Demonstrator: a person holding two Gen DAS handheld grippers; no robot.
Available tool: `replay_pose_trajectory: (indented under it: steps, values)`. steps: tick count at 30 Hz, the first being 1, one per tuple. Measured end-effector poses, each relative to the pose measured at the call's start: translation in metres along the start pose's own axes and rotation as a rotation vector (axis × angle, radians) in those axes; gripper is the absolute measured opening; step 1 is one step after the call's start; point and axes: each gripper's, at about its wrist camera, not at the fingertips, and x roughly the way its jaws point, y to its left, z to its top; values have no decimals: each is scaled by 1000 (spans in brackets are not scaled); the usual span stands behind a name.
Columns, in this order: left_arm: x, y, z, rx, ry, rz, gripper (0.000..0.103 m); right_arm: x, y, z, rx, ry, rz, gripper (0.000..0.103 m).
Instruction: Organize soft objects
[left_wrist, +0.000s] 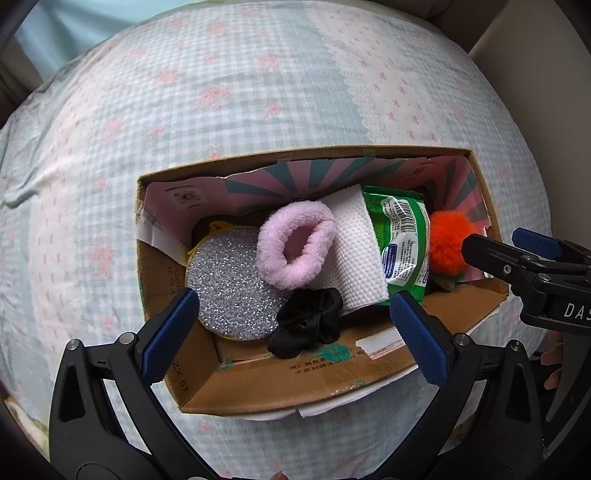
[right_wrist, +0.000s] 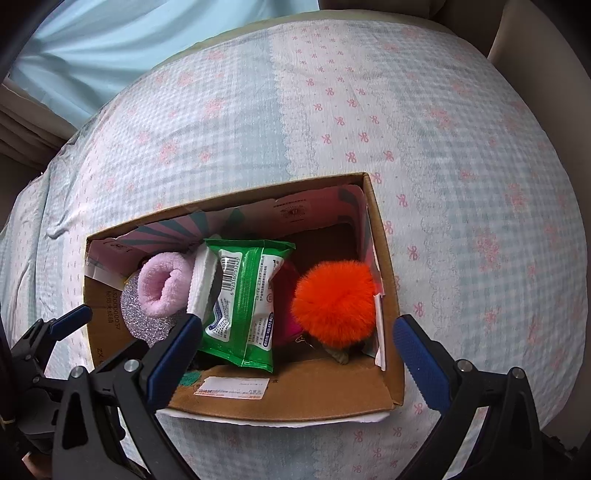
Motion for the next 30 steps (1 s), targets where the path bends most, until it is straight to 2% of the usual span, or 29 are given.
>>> replay_pose_trajectory:
  steps: [7,10,13,16,22,26,30]
  values:
    - [-47,-10,-6,-67,-65,20,103,-26,2,-2,-45,-21,31,103]
    - [-87,-21,-8,-92,-120,29,103,-55,1,-5,-74,-43,48,103]
    - [-138,-38,-10,-99,-209,51,103,-97,-4,-8,-101,-90,50,103]
    - [-194,-55,-12,-93,-323,69,103,-150,-11,-12,-124,-163,38,103]
    - [-290,-83,-25,-96,-535,92,103,-259,-26,-21,-165,-377,1,103]
    - [-327,-99,-37,-100,-630,96,103,-310,-38,-31,-163,-491,-6,103]
    - [-346,-115,-51,-92,-691,113,103,-337,-44,-47,-164,-567,-5,103]
